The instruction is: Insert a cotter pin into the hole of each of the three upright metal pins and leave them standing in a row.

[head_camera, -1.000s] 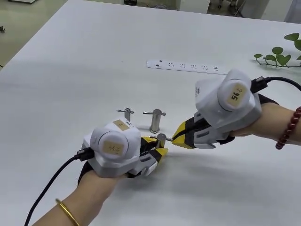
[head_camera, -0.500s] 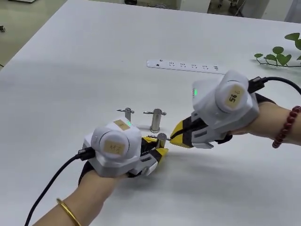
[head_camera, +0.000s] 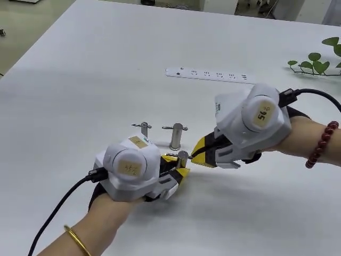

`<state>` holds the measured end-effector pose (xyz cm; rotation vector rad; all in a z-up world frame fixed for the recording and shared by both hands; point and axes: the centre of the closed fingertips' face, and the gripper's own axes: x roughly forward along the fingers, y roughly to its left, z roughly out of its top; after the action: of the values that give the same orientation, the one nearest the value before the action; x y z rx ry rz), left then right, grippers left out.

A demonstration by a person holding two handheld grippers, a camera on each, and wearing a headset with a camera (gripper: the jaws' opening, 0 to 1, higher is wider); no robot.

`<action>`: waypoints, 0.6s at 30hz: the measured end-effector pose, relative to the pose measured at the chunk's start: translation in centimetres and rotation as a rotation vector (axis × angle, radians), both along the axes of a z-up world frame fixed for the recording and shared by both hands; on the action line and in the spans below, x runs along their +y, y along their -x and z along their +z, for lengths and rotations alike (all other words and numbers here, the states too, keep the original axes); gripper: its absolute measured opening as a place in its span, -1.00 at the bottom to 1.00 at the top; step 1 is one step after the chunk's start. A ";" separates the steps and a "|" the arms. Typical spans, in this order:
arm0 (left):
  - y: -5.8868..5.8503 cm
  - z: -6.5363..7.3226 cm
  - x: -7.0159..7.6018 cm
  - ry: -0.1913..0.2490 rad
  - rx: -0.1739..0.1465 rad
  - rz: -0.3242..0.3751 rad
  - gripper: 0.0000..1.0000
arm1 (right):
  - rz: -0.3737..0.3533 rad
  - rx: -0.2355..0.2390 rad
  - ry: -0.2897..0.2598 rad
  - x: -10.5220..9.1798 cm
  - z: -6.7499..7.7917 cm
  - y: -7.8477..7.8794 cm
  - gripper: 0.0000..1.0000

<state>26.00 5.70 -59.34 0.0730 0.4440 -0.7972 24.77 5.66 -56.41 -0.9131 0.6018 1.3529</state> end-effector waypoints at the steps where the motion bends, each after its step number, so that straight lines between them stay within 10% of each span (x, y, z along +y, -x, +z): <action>1: 0.0 0.0 0.0 0.000 0.000 0.001 -0.78 | 0.003 -0.002 0.001 0.0 0.0 0.0 -1.00; 18: 0.6 -0.2 0.8 -0.035 0.031 -0.008 -0.36 | -0.124 0.050 -0.098 0.4 0.5 -0.3 -0.68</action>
<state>25.37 6.50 -59.59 0.0953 0.4871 -0.7997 25.05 6.02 -55.86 -0.7526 0.6154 1.2854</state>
